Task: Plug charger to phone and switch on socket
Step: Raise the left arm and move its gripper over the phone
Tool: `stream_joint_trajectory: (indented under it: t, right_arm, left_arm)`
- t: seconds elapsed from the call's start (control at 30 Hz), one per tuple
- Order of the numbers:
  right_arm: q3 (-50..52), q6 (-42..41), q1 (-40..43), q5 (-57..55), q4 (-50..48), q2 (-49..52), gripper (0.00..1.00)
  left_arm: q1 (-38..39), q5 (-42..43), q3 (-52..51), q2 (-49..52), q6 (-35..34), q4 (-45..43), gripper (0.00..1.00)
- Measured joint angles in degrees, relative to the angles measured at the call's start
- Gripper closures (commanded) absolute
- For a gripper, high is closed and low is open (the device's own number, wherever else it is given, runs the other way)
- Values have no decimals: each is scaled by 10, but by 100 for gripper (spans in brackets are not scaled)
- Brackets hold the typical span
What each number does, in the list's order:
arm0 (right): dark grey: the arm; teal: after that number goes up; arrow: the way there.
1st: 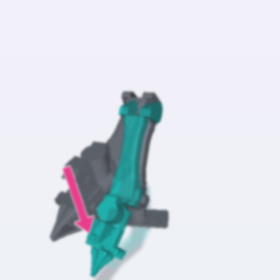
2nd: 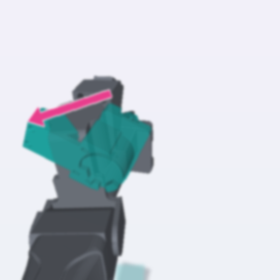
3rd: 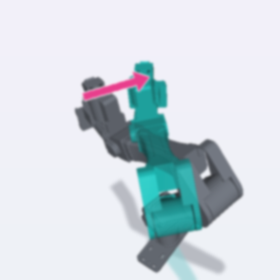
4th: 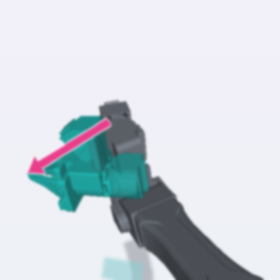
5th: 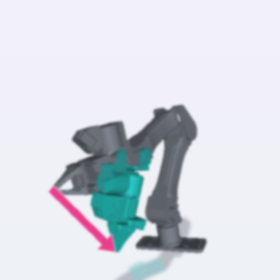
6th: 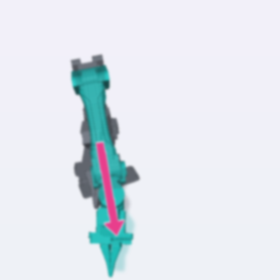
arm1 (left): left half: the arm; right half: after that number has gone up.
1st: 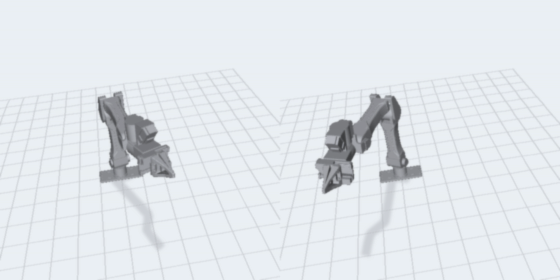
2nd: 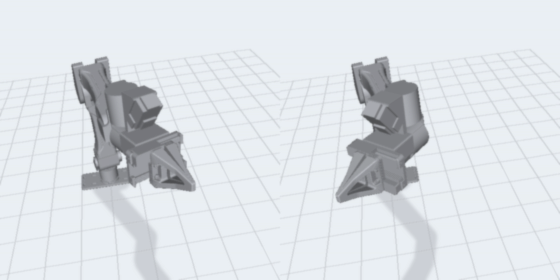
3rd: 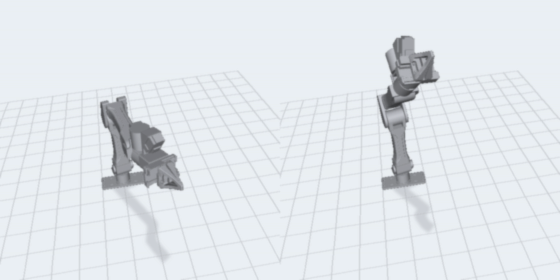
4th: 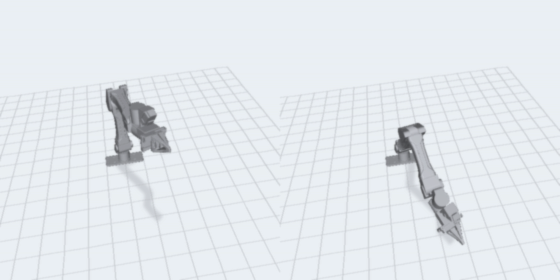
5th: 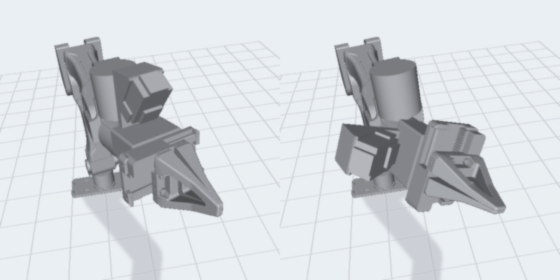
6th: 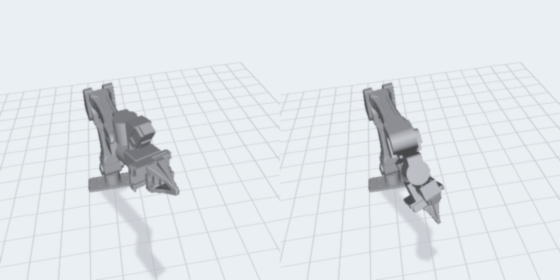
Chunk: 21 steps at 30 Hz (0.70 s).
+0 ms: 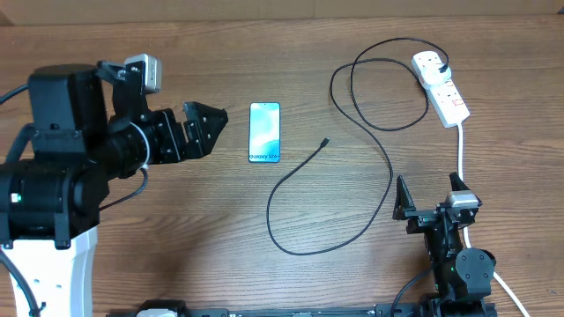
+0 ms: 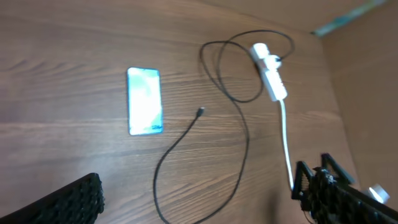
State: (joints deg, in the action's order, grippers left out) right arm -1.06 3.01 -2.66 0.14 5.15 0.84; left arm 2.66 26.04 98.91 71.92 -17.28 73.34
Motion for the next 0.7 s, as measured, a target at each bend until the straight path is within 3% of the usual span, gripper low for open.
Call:
stream_joint_trajectory:
  t: [0.17,0.7]
  right_arm:
    - [0,0,0,0,0,0,0]
    - [0,0,0,0,0,0,0]
  left_arm:
    - [34,-54,22,43,-37,10,0]
    - [127,-248,76,314,-116,-7,0]
